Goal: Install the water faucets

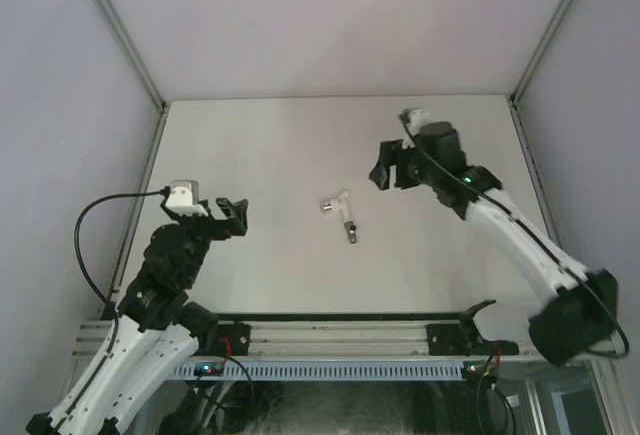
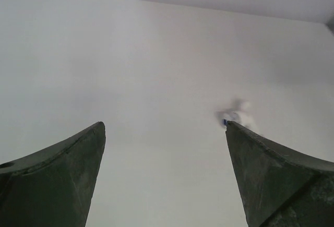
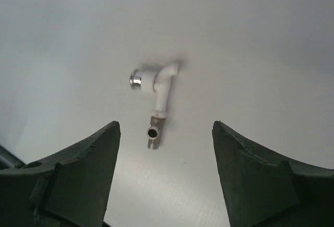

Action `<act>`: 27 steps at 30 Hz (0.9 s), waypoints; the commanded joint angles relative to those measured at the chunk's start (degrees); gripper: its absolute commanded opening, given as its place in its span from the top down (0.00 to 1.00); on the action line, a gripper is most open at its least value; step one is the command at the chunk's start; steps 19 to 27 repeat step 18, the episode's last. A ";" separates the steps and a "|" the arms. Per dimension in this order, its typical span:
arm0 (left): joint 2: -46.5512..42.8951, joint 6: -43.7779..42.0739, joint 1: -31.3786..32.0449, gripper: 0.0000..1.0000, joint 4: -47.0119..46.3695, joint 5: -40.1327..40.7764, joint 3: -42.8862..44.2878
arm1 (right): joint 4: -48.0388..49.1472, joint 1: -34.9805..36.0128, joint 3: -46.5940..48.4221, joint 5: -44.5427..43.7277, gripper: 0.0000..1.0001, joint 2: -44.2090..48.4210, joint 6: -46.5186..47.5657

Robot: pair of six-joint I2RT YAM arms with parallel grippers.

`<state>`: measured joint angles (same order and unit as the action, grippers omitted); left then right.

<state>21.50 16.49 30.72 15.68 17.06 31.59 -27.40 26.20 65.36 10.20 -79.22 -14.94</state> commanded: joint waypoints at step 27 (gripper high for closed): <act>0.40 1.00 -20.19 0.00 12.83 13.80 16.73 | 7.40 -6.52 -10.77 -29.30 0.00 49.05 -1.30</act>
